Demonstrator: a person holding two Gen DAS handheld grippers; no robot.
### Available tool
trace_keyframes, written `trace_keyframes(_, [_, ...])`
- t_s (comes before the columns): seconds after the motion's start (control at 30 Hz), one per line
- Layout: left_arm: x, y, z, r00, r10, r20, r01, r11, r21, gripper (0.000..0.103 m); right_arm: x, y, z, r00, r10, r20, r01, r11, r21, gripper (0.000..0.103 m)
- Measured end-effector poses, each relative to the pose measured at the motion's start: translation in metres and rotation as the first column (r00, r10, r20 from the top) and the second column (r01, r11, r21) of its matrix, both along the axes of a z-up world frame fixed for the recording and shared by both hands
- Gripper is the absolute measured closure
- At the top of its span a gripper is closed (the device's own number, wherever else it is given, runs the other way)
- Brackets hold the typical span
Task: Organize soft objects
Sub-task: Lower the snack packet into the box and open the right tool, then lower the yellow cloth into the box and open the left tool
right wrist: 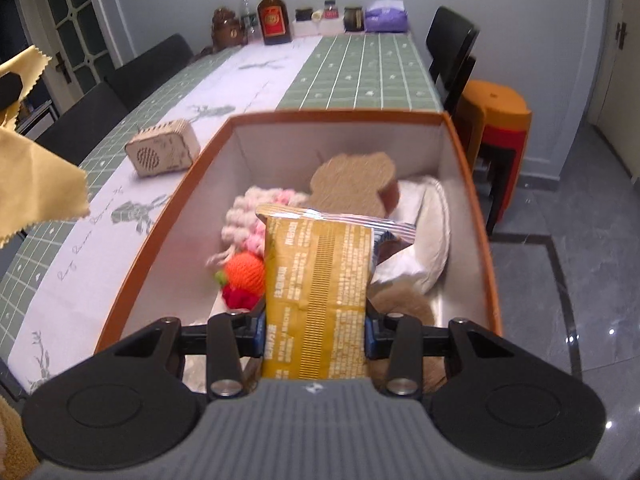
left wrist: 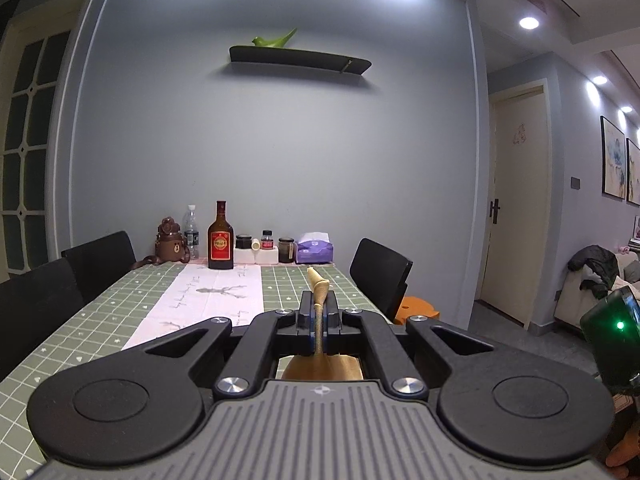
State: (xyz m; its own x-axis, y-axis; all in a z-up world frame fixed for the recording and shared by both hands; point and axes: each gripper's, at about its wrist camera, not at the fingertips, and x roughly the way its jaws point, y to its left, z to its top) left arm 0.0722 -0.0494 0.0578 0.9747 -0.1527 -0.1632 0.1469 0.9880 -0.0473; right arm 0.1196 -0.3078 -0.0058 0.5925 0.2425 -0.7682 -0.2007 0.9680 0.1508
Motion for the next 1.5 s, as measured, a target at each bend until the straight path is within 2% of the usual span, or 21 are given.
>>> trace_keyframes(0.13, [0.002,0.004,-0.006,0.999,0.001,-0.034,-0.001,1.0,-0.015,0.1,-0.005,0.012,-0.002,0.999,0.047,-0.007,-0.047,0.998,0.033,0.061])
trace_keyframes(0.27, [0.004,0.009,-0.009,0.999,0.009,-0.051,-0.01,1.0,-0.022,0.1,-0.002,0.027,-0.01,0.995,0.088,-0.056,-0.084,0.993,0.08,0.061])
trace_keyframes(0.47, [0.004,0.015,-0.013,0.998,0.015,-0.061,-0.017,0.999,-0.032,0.1,0.008,0.048,-0.026,0.99,0.109,-0.088,-0.105,0.993,0.053,0.061])
trace_keyframes(0.67, [0.006,0.018,-0.017,0.997,0.016,-0.073,-0.019,0.999,-0.036,0.1,0.024,0.047,-0.036,0.974,0.103,-0.202,-0.093,0.994,0.059,0.061])
trace_keyframes(0.8, [0.004,0.02,-0.018,0.997,0.003,-0.076,-0.006,0.999,-0.04,0.1,0.026,0.042,-0.037,0.966,0.115,-0.23,-0.105,0.993,0.056,0.055])
trace_keyframes(0.83, [0.003,0.019,-0.017,0.997,-0.001,-0.077,-0.002,0.999,-0.039,0.1,0.024,0.043,-0.036,0.965,0.135,-0.224,-0.13,0.991,0.036,0.052])
trace_keyframes(0.9, [0.003,0.018,-0.017,0.997,-0.008,-0.078,0.005,0.999,-0.034,0.1,0.018,0.045,-0.032,0.969,0.144,-0.199,-0.148,0.989,-0.005,0.038])
trace_keyframes(0.97, [0.003,0.017,-0.015,0.997,-0.027,-0.075,0.025,0.999,-0.031,0.1,0.014,0.043,-0.028,0.969,0.149,-0.199,-0.149,0.989,0.014,0.031])
trace_keyframes(1.13, [0.015,0.012,-0.009,0.991,-0.106,-0.084,0.103,0.994,-0.037,0.1,0.0,0.035,-0.006,0.983,0.146,-0.112,-0.151,0.988,-0.038,0.03])
trace_keyframes(1.33, [0.059,-0.005,-0.007,0.971,-0.191,-0.145,0.183,0.981,-0.066,0.1,-0.002,0.005,0.024,0.998,0.061,-0.008,-0.061,0.998,-0.022,0.03])
trace_keyframes(1.4, [0.077,-0.017,-0.011,0.961,-0.21,-0.183,0.203,0.978,-0.053,0.1,0.0,-0.003,0.031,0.999,0.038,0.03,-0.037,0.998,-0.047,0.03])
trace_keyframes(1.5, [0.098,-0.034,-0.021,0.956,-0.187,-0.225,0.189,0.982,-0.011,0.1,0.009,-0.009,0.033,0.998,0.015,0.059,-0.01,0.997,-0.079,0.03])
